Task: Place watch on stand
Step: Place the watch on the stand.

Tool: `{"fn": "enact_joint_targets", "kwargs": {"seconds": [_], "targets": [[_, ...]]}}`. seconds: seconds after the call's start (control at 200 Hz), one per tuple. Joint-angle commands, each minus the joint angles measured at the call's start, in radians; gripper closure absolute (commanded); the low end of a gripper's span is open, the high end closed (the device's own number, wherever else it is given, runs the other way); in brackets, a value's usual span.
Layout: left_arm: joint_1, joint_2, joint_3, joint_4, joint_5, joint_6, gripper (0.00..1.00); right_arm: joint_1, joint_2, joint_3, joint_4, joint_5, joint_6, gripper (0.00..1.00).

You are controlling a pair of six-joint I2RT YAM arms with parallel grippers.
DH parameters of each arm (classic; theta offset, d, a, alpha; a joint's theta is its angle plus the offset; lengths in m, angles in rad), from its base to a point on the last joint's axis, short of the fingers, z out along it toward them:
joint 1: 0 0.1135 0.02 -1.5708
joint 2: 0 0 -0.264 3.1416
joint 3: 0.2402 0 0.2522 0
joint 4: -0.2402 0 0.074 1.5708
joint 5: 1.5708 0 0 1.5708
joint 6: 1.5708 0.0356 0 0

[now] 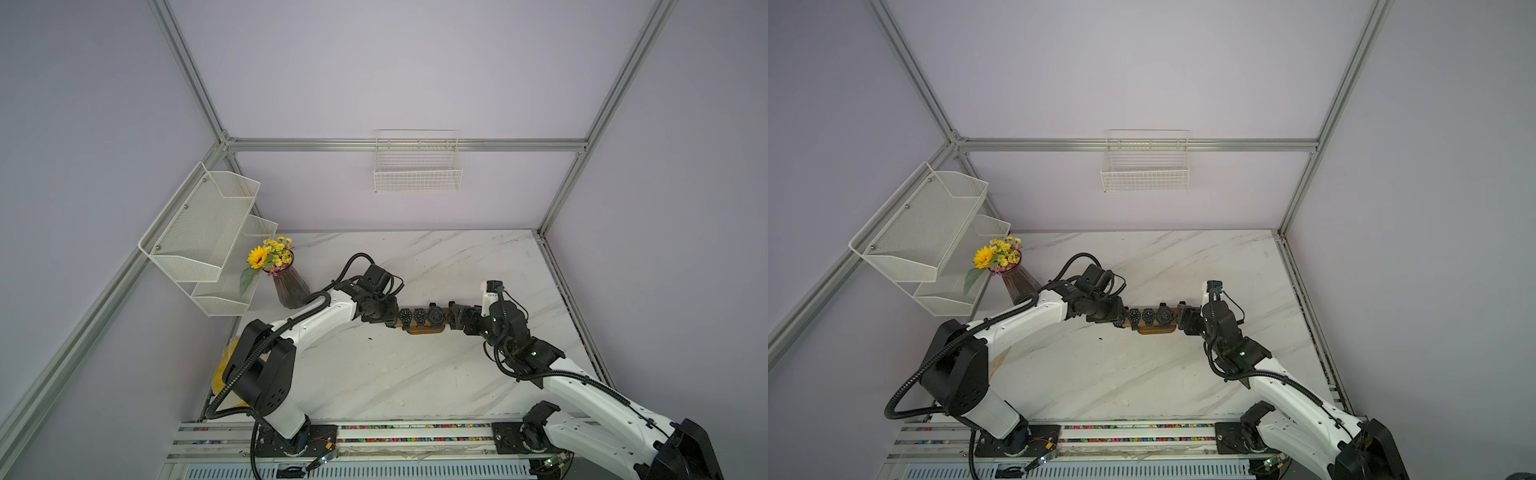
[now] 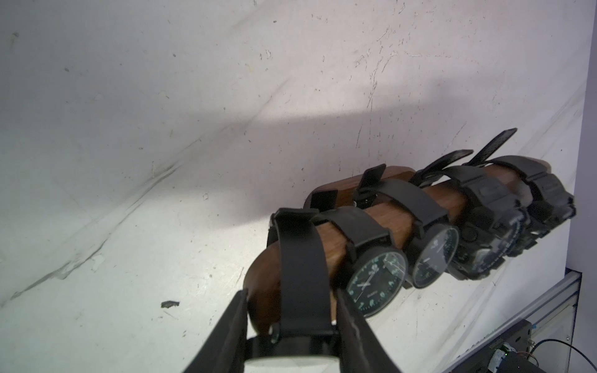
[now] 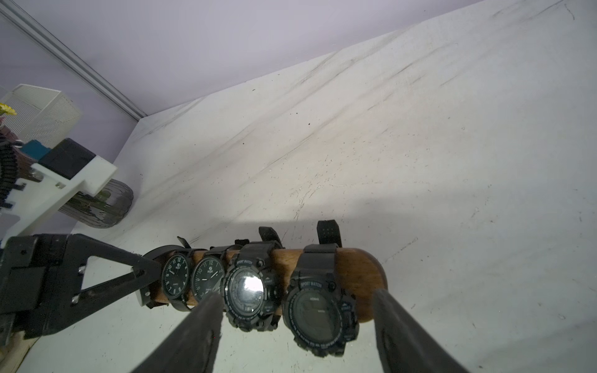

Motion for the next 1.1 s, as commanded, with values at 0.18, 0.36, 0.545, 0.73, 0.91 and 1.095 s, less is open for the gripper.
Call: {"fn": "enact_joint_targets", "kwargs": {"seconds": [0.18, 0.36, 0.545, 0.73, 0.91, 1.095], "targets": [[-0.017, -0.049, 0.04, 0.022, 0.026, -0.019, 0.51, -0.004, -0.005, -0.013, -0.019, 0.0, -0.003, 0.24], [-0.023, -0.068, 0.04, 0.024, 0.027, -0.025, 0.51, -0.005, 0.005, -0.014, -0.016, -0.005, -0.003, 0.24], [-0.029, -0.074, 0.031, 0.028, 0.03, -0.028, 0.52, -0.005, 0.002, -0.013, -0.016, -0.002, -0.006, 0.24], [-0.032, -0.065, 0.026, 0.036, 0.049, -0.029, 0.53, -0.005, 0.001, -0.011, -0.016, -0.003, -0.009, 0.24], [-0.031, -0.07, 0.013, 0.035, 0.031, -0.027, 0.5, -0.004, -0.004, -0.009, -0.018, 0.001, -0.011, 0.24], [-0.025, -0.095, -0.015, 0.027, -0.028, -0.017, 0.36, -0.007, -0.024, -0.001, -0.043, 0.04, -0.029, 0.21]]}}
